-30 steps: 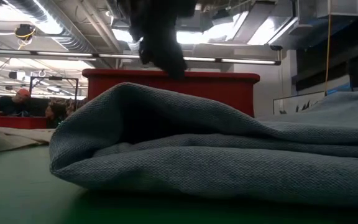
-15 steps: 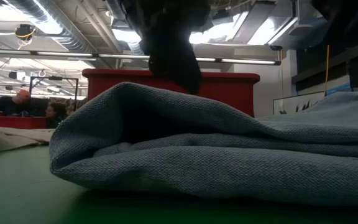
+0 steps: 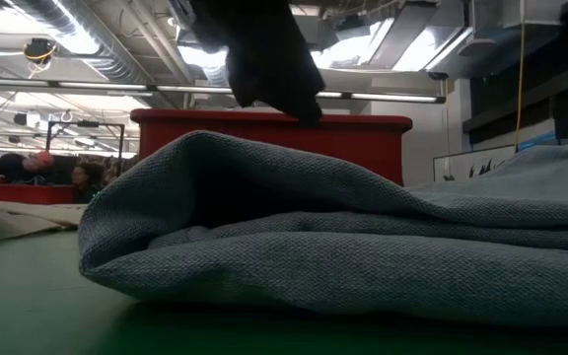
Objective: Fold Laundry from Bin
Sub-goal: Fold the light blue jeans
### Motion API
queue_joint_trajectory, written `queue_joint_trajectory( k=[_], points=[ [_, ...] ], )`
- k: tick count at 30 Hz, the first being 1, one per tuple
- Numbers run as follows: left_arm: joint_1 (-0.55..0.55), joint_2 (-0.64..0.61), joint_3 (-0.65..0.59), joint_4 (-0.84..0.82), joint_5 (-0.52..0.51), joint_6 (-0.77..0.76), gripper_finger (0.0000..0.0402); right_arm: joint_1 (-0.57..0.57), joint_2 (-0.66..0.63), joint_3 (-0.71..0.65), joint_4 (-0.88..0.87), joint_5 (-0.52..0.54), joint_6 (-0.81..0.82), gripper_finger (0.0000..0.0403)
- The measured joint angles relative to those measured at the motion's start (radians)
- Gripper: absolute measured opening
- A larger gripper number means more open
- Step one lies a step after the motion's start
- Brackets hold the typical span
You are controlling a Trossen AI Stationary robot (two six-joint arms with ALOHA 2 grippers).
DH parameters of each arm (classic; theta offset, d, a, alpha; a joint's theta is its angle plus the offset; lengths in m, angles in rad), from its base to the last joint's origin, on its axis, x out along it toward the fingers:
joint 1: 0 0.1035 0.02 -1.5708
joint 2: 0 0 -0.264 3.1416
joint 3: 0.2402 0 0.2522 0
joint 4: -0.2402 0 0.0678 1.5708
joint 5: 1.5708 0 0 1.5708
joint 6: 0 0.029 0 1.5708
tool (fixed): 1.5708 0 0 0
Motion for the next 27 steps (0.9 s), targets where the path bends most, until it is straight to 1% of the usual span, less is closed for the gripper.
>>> queue_joint_trajectory(
  k=[7,12,16,19,24,27],
  points=[
    [-0.069,0.002,0.0,0.007,-0.041,0.006,0.0156,0.134,0.089,0.0,0.111,0.121,0.003,0.0156],
    [-0.111,0.007,0.0,0.021,-0.1,0.007,0.0156,0.182,0.173,0.0,0.149,0.182,0.002,0.0156],
    [-0.127,0.007,0.0,0.024,-0.136,0.0,0.0156,0.203,0.22,0.0,0.172,0.195,0.002,0.0156],
    [-0.136,0.007,0.0,0.026,-0.139,0.0,0.0156,0.206,0.248,0.0,0.172,0.212,0.002,0.0156],
    [-0.147,0.007,0.0,0.049,-0.139,-0.001,0.0156,0.203,0.294,0.0,0.17,0.268,0.002,0.0156],
    [-0.159,0.007,0.0,0.059,-0.139,-0.001,0.0156,0.203,0.312,0.0,0.167,0.281,0.002,0.0156]
  ],
)
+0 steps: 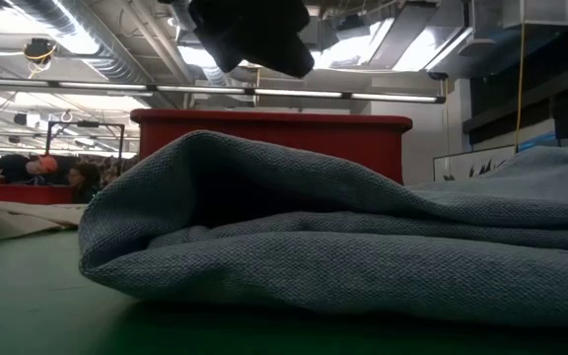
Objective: Fold Laundry from Bin
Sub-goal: Fold the light blue jeans
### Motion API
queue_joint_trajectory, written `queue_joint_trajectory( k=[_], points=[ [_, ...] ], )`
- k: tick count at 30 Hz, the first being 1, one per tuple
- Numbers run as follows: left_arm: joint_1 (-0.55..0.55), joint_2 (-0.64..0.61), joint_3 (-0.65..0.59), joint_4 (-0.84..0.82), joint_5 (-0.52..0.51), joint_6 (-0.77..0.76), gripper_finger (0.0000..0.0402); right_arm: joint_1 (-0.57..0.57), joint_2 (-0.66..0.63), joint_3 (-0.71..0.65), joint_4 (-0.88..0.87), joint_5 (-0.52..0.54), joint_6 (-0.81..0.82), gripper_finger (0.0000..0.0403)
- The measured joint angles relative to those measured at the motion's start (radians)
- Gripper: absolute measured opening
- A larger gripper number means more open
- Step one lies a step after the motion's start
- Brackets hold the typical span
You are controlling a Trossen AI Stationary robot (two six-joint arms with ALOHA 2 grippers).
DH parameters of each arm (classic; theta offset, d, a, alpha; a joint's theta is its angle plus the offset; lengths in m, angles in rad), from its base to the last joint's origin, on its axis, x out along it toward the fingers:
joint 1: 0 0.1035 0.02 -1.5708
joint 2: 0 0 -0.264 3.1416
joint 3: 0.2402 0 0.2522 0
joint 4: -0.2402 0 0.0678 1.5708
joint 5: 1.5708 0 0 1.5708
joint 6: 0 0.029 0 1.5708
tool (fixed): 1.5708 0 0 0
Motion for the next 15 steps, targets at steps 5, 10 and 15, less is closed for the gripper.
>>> queue_joint_trajectory(
  k=[5,10,15],
  points=[
    [-0.028,0.002,0.0,0.002,0.002,0.006,0.0156,0.0,0.005,0.0,0.0,0.001,0.0,0.0155],
    [-0.055,0.055,0.0,0.008,0.0,0.005,0.0156,0.0,0.005,0.0,-0.002,-0.003,0.0,0.012],
    [-0.068,0.108,0.0,0.008,-0.007,0.007,0.0156,0.0,0.005,0.0,-0.002,-0.014,0.0,0.0057]
  ],
)
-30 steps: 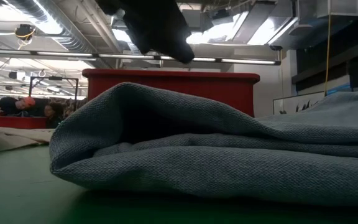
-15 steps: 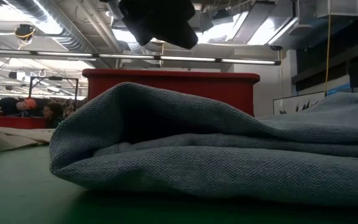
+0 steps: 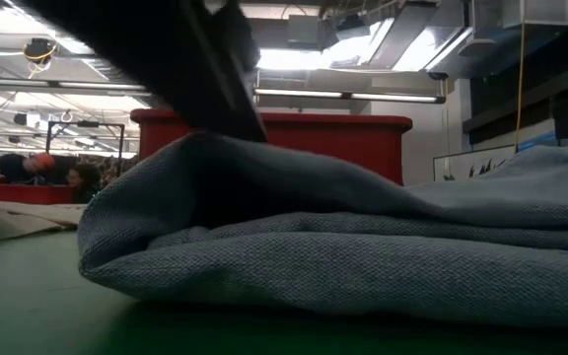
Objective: Fold Laundry from Bin
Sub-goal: Fold the light blue jeans
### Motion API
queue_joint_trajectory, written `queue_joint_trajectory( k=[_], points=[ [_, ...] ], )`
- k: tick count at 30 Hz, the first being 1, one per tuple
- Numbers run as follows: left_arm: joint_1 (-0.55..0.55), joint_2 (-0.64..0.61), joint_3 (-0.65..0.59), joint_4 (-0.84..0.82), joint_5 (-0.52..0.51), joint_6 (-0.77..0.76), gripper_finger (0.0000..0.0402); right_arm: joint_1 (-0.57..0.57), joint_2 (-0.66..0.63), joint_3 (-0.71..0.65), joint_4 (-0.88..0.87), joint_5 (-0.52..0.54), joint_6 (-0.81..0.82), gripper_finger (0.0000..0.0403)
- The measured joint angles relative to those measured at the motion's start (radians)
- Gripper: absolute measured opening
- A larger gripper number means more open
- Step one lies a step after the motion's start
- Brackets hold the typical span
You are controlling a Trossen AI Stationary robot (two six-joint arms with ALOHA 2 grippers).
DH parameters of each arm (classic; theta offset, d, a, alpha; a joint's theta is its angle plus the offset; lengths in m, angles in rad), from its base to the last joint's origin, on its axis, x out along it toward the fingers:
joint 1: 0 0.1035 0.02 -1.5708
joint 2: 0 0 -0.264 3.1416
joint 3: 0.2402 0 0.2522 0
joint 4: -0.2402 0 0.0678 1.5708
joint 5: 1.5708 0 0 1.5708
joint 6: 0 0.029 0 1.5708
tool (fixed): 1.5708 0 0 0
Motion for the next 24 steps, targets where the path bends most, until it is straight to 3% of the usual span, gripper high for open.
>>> queue_joint_trajectory(
  k=[5,9,17,24],
  points=[
    [0.002,0.029,0.0,-0.005,-0.029,0.001,0.0154,0.0,0.0,0.0,0.004,-0.04,0.02,0.0006],
    [0.002,0.03,0.0,-0.046,-0.071,-0.004,0.0124,0.0,0.0,0.008,0.009,-0.055,0.068,0.0013],
    [0.004,0.029,0.0,-0.057,-0.086,-0.031,0.0013,-0.001,0.0,0.05,0.008,-0.055,0.071,0.0005],
    [0.004,-0.02,0.0,-0.083,-0.067,-0.032,0.0008,0.0,0.0,0.11,0.011,-0.087,0.085,0.0003]
  ],
)
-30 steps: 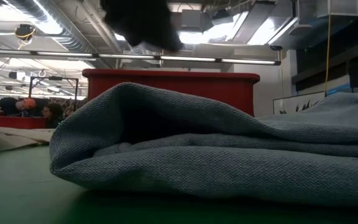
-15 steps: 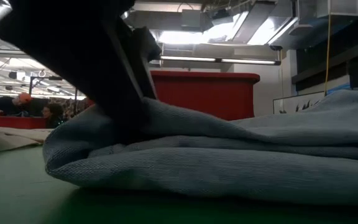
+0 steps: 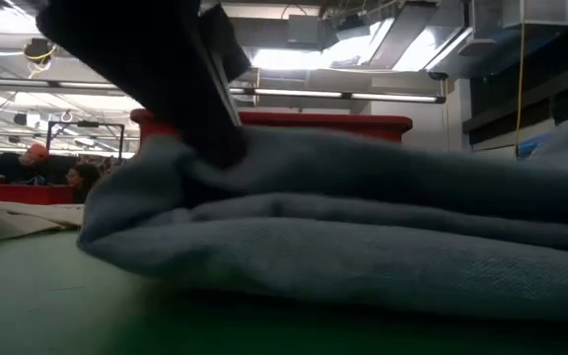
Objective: Fold Laundry from Bin
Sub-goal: Fold the light blue jeans
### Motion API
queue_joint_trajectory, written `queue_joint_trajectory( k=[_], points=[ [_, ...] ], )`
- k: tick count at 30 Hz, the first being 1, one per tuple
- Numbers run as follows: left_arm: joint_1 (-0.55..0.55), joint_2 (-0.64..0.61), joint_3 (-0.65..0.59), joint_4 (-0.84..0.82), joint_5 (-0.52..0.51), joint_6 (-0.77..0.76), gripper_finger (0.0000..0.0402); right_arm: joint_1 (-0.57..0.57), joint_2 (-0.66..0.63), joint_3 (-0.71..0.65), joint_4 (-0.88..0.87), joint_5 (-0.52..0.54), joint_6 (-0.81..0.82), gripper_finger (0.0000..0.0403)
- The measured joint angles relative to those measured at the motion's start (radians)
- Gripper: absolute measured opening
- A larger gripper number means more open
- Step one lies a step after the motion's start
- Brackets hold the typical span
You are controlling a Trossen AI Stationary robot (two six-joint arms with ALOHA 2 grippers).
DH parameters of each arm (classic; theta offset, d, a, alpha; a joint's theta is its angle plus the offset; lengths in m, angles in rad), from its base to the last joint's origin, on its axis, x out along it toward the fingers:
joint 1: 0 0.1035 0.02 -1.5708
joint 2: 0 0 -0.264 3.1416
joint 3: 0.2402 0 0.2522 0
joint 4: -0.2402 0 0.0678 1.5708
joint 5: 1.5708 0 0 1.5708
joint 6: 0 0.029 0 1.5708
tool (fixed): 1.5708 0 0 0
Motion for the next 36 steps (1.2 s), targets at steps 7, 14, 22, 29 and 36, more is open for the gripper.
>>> queue_joint_trajectory(
  k=[7,14,22,29,36],
  points=[
    [-0.004,-0.026,0.0,-0.03,0.06,0.004,0.0013,0.0,0.004,0.02,0.005,-0.055,0.024,0.0011],
    [-0.004,-0.017,0.0,-0.031,0.112,-0.017,0.0056,0.0,0.025,0.02,0.003,-0.091,0.021,0.0035],
    [-0.002,-0.021,0.0,0.0,0.117,-0.077,0.0115,-0.002,0.025,0.034,-0.027,-0.127,0.018,0.0122],
    [0.064,-0.087,0.0,0.051,0.09,-0.071,0.0125,-0.068,0.026,0.183,-0.281,-0.093,-0.027,0.0138],
    [0.19,-0.089,0.0,0.048,0.055,-0.071,0.0125,-0.157,0.016,0.2,-0.458,-0.014,-0.17,0.0138]
  ],
)
